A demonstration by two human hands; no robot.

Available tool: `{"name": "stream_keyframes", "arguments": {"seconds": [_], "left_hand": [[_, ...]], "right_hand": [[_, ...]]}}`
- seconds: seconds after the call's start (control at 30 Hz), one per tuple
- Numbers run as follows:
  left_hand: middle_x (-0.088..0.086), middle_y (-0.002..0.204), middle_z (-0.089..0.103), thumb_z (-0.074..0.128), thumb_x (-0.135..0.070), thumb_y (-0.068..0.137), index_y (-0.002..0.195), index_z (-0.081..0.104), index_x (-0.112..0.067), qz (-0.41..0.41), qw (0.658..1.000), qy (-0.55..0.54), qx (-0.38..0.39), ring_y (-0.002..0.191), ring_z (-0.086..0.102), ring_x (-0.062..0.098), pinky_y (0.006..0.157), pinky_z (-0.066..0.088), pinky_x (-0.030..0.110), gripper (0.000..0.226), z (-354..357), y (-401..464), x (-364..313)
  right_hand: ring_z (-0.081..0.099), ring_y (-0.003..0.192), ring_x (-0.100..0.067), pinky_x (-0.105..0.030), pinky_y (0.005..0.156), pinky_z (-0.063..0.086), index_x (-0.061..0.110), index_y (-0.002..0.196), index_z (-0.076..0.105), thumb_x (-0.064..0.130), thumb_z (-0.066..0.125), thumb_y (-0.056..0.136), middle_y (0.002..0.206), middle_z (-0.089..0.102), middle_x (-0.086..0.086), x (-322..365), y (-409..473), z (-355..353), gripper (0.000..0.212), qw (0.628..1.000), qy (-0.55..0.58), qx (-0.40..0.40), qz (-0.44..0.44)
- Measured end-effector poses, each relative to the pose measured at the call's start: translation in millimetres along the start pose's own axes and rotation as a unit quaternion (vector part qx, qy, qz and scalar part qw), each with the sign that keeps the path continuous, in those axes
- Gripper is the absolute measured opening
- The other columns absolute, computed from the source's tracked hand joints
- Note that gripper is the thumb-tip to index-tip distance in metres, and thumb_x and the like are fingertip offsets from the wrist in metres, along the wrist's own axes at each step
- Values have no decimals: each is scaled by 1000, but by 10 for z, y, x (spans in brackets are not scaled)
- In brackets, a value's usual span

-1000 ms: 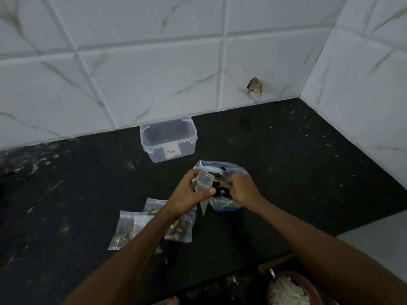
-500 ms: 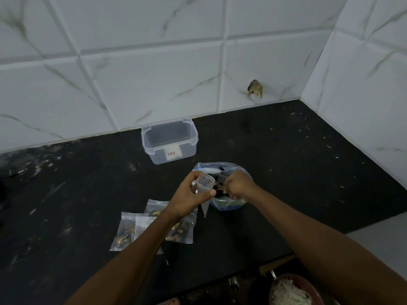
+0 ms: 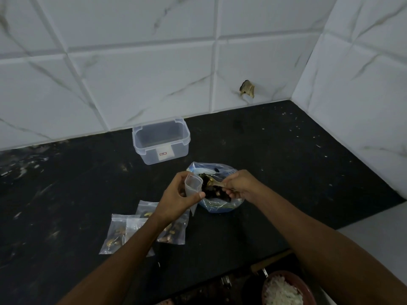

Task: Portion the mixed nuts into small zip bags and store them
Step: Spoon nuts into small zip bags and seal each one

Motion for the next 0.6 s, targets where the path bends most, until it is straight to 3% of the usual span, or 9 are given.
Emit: {"name": "stream_keyframes", "arguments": {"seconds": [0.17,0.43,0.6], "left_hand": [[-9,123,57,79,-32,77,130,44,-31,28,994,91,-52,110,59,8,84,54,24,64,-63,-3,-121],[-2,130,55,80,-50,70,135,42,-25,28,950,281,-133,114,55,13,97,51,40,80,4,72,-337],[-3,128,54,77,-54,70,132,42,-26,20,940,313,-138,112,54,13,95,51,41,77,135,138,-416]], "right_hand": [[58,58,-10,-19,49,50,-1,101,69,-7,55,90,77,66,-12,-2,-77,-111,19,999,25,19,4],[59,59,-10,-18,48,49,0,104,68,-4,55,92,81,66,-13,278,-436,-365,19,998,45,17,-35],[60,62,-11,-19,50,49,1,101,68,-3,53,93,85,66,-15,457,-648,-379,18,995,6,-4,-96]]}}
Point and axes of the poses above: each hand's wrist, its own y-axis towards the middle knuckle, its own z-axis out of the palm, x = y × z, the point moved 10 cm from there along y, towards the middle knuckle
